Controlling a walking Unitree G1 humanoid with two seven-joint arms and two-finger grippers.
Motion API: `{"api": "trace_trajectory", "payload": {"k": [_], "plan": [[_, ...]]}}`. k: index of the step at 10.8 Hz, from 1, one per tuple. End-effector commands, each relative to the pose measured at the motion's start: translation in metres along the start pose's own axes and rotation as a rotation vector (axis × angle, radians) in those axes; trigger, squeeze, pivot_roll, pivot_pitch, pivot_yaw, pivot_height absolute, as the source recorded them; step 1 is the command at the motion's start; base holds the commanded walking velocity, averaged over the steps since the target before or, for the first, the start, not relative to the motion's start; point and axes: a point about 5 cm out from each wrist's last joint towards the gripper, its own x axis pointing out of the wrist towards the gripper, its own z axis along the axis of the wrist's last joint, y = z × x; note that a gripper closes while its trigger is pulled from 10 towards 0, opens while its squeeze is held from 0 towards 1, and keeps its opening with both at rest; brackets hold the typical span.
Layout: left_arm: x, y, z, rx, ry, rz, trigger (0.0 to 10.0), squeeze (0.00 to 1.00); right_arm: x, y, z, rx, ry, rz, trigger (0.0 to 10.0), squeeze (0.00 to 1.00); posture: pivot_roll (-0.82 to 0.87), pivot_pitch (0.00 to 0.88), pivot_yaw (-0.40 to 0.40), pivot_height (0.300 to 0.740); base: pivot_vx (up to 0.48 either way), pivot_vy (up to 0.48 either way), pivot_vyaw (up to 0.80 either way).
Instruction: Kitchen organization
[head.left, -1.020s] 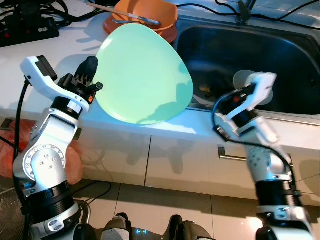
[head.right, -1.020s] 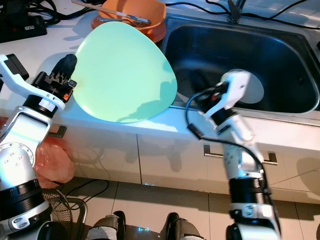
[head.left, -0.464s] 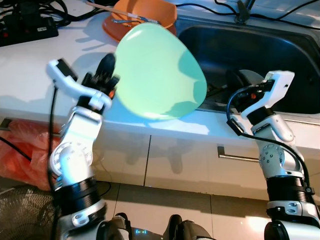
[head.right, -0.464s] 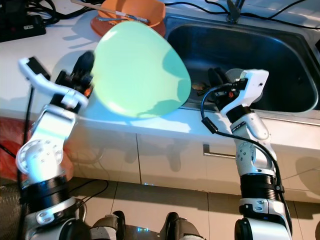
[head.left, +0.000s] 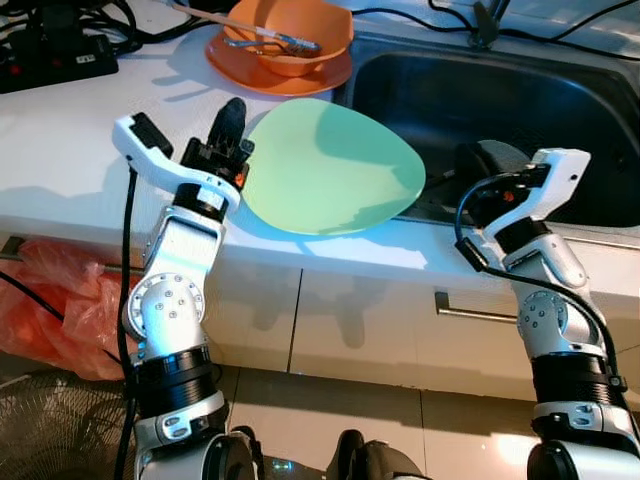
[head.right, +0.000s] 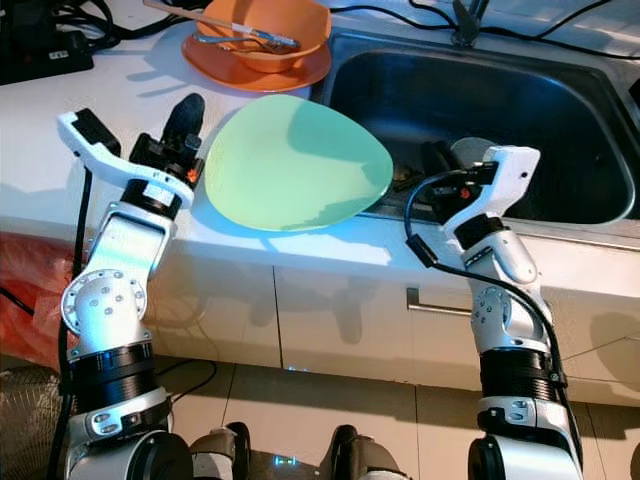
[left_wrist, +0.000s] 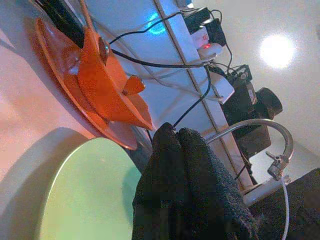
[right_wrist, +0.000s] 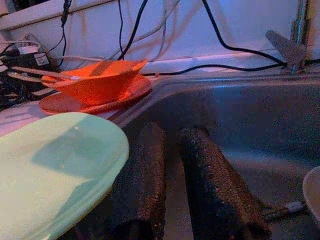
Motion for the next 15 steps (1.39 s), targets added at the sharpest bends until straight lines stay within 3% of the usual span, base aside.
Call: {"api": "trace_trajectory", "payload": {"k": [1,3,4,6,8,9,10,13,15], "plan": [[0.007,-0.014,-0.002,0.005,0.0,-0.043,10.0,0.0,-0.005,-0.007,0.003,-0.005,-0.011,-0.034,10.0,0.0,0.18,0.201,-0.084,0.74,0.0,0.0,0.0],[0.006,-0.018,0.009,0.138,-0.005,-0.068,10.0,0.0,-0.004,-0.005,0.0,0.004,-0.007,-0.031,10.0,0.0,0.18,0.2,-0.083,0.74,0.0,0.0,0.0],[0.004,-0.017,0.017,0.249,-0.005,-0.066,10.0,1.0,-0.004,-0.005,-0.002,0.006,-0.003,-0.03,10.0,0.0,0.18,0.199,-0.083,0.74,0.0,0.0,0.0],[0.0,-0.013,0.033,0.614,0.043,-0.066,10.0,1.0,-0.005,-0.004,-0.005,0.013,0.002,-0.031,10.0,0.0,0.19,0.201,-0.08,0.74,0.0,0.0,0.0],[-0.008,-0.011,0.051,0.803,0.07,-0.089,10.0,1.0,-0.005,-0.001,-0.01,0.025,0.009,-0.025,10.0,0.0,0.2,0.198,-0.073,0.74,0.0,0.0,0.0],[-0.016,-0.004,0.056,0.974,0.111,-0.077,10.0,1.0,-0.006,0.001,-0.012,0.032,0.015,-0.022,10.0,0.0,0.2,0.198,-0.073,0.74,0.0,0.0,0.0],[-0.028,0.009,0.053,1.121,0.223,-0.085,10.0,1.0,-0.007,0.002,-0.016,0.039,0.024,-0.019,10.0,0.0,0.21,0.196,-0.069,0.74,0.0,0.0,0.0],[-0.042,0.024,0.04,1.205,0.296,-0.086,10.0,1.0,-0.006,0.005,-0.02,0.051,0.032,-0.011,10.0,0.0,0.21,0.189,-0.072,0.74,0.0,0.0,0.0],[-0.043,0.021,0.046,1.254,0.241,-0.081,10.0,1.0,-0.007,0.005,-0.021,0.052,0.036,-0.008,10.0,0.0,0.21,0.19,-0.072,0.74,0.0,0.0,0.0]]}}
